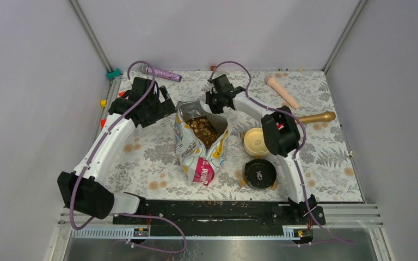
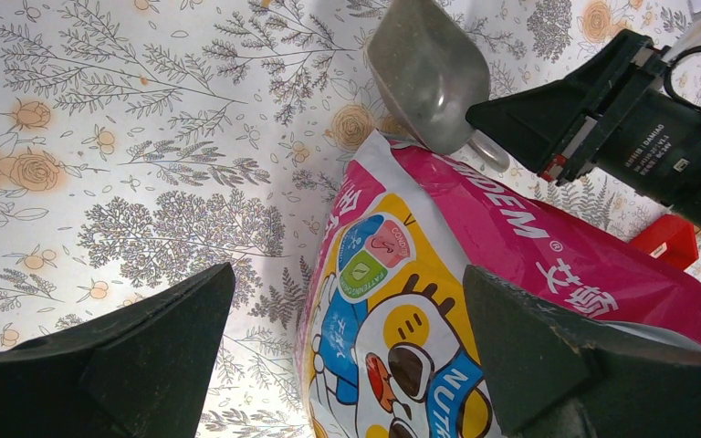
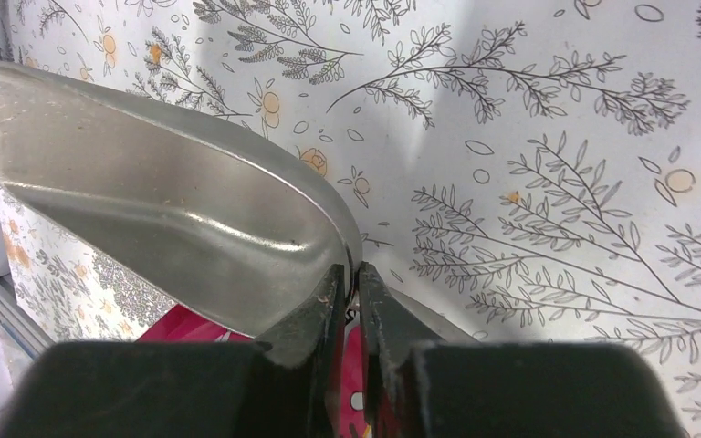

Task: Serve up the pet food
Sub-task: Pick up the spatula from the center of the board.

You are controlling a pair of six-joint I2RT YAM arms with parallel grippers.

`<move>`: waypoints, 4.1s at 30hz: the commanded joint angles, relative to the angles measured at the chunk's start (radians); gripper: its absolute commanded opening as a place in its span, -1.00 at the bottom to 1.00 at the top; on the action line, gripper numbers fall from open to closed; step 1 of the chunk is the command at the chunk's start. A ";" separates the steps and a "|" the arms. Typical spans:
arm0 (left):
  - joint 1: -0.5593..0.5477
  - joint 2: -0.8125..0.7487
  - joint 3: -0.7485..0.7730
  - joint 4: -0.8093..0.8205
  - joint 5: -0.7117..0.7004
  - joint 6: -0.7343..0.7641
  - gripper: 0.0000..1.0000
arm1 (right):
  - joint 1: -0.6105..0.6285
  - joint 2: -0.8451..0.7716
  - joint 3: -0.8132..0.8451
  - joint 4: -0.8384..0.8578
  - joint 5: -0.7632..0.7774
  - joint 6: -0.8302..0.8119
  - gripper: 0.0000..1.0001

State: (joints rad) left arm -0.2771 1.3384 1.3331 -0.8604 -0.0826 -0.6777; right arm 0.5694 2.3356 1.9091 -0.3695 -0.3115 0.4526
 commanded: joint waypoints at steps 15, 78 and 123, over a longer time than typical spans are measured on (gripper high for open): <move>0.006 -0.029 -0.010 0.027 0.040 0.002 0.97 | -0.053 -0.238 -0.322 0.034 0.068 -0.014 -1.00; -0.293 -0.103 0.338 0.241 0.343 0.021 0.97 | -0.094 -1.204 -0.635 0.008 0.489 -0.066 -1.00; -0.457 -0.071 0.169 0.340 0.340 0.006 -1.00 | -0.063 -1.620 -0.963 0.202 0.060 0.007 0.99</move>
State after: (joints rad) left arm -0.7334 1.4490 1.5875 -0.6811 0.2680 -0.6338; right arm 0.4995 0.8341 0.9962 -0.3065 -0.1524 0.4435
